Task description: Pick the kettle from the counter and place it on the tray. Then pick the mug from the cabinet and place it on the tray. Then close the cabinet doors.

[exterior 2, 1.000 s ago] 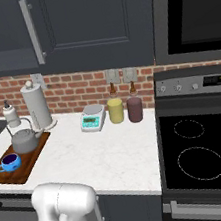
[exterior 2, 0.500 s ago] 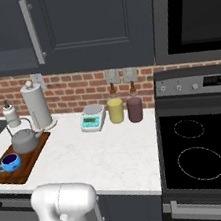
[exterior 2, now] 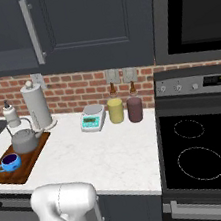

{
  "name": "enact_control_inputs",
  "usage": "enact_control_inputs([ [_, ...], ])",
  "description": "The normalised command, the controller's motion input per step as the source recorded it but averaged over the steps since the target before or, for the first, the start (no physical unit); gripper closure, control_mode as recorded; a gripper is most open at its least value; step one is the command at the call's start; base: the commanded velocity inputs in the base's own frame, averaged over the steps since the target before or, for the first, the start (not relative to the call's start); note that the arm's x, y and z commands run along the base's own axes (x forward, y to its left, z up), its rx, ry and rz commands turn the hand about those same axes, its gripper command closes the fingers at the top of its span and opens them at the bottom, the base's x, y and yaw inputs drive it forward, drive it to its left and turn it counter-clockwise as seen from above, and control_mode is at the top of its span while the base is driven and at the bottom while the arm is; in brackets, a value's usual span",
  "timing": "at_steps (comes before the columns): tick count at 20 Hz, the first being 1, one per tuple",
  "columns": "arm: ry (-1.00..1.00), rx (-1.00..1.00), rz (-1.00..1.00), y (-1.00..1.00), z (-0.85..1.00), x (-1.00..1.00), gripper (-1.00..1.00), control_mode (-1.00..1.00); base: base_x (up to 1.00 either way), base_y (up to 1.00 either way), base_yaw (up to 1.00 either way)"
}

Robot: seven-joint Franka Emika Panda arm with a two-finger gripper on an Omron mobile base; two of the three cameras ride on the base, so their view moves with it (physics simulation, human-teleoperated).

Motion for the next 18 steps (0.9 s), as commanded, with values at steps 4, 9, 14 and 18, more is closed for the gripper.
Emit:
enact_control_inputs([
  [4, 0.0, -0.2, 0.17, 0.81, 0.04, 0.0, -1.0, -1.0, 0.0, 0.0, 0.0],
  [9, 0.05, -0.1, 0.23, 0.69, 0.04, 0.0, -1.0, -1.0, 0.0, 0.0, 0.0],
  [14, 0.11, -0.01, 0.27, 0.47, 0.0, -0.05, -1.0, -1.0, 0.0, 0.0, 0.0],
  [18, 0.02, 0.0, 0.2, 0.66, -0.02, -0.03, -1.0, -1.0, 0.0, 0.0, 0.0],
])
